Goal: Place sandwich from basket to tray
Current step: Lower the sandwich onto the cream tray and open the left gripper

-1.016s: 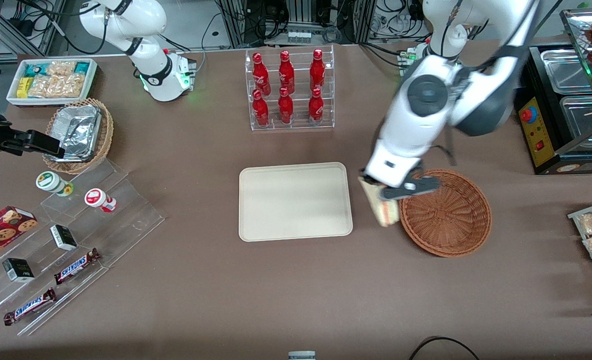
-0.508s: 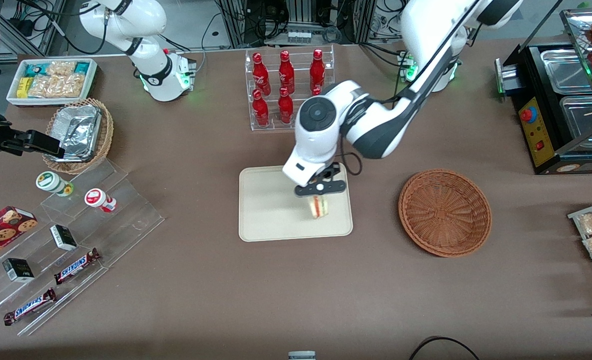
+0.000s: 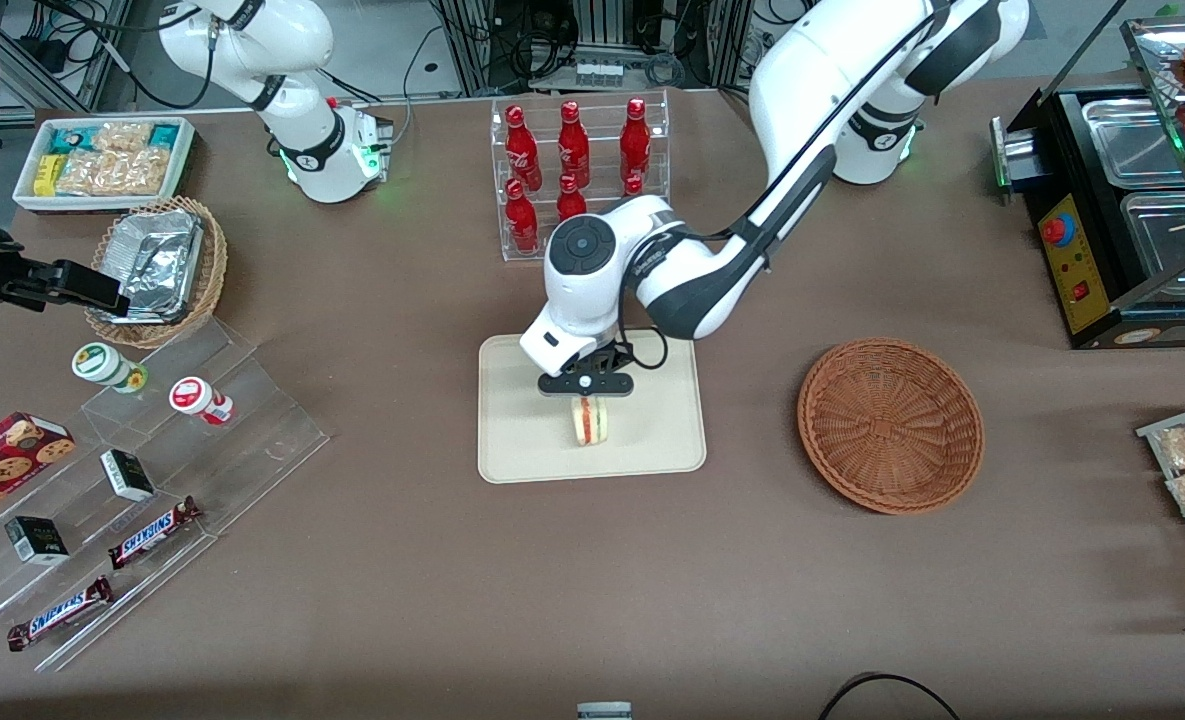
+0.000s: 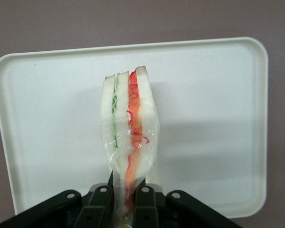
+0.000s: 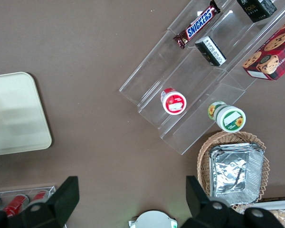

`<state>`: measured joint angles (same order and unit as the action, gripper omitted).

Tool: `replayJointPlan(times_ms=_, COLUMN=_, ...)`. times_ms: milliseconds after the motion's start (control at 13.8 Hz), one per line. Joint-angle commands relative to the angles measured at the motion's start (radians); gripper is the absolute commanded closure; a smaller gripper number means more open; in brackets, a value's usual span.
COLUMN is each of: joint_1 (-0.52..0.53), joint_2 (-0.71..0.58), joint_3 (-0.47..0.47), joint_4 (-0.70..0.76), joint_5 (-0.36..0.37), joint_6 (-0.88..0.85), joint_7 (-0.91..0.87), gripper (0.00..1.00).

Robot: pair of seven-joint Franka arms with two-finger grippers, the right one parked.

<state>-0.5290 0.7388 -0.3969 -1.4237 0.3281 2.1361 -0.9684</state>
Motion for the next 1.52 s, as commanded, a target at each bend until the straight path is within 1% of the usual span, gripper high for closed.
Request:
replayJointPlan(times_ms=0, joint_1=-0.032, joint_2=0.053, joint_3=0.009, joint_4=0.039, joint_5=0.043, joint_6=0.004, joint_7=-0.013, gripper=1.00)
replayJointPlan(times_ms=363, joint_1=-0.052, joint_2=0.074, joint_3=0.009, joint_4=0.039, joint_5=0.048, joint_6=0.004, joint_7=-0.013, gripper=1.00)
replayJointPlan(times_ms=435, joint_1=-0.052, joint_2=0.077, joint_3=0.009, joint_4=0.039, joint_5=0.048, joint_6=0.004, joint_7=-0.015, gripper=0.48)
replayJointPlan(times_ms=508, joint_1=-0.052, joint_2=0.077, joint_3=0.010, joint_4=0.037, joint_5=0.057, joint_6=0.004, joint_7=-0.007, gripper=0.01)
replayJointPlan(times_ms=871, joint_1=-0.042, joint_2=0.047, joint_3=0.010, joint_4=0.039, joint_5=0.063, joint_6=-0.004, joint_7=-0.018, gripper=0.00)
replayJointPlan(times_ms=1161, joint_1=-0.029, joint_2=-0.090, joint_3=0.013, joint_4=0.039, joint_5=0.052, joint_6=-0.062, joint_7=-0.087, gripper=0.00)
replayJointPlan(times_ms=1234, joint_1=0.002, joint_2=-0.129, joint_3=0.012, joint_4=0.037, joint_5=0.048, joint_6=-0.093, joint_7=-0.089, gripper=0.00)
replayJointPlan(times_ms=1452, joint_1=0.082, joint_2=-0.273, joint_3=0.012, joint_4=0.023, joint_5=-0.024, joint_6=-0.272, joint_7=-0.085, gripper=0.00)
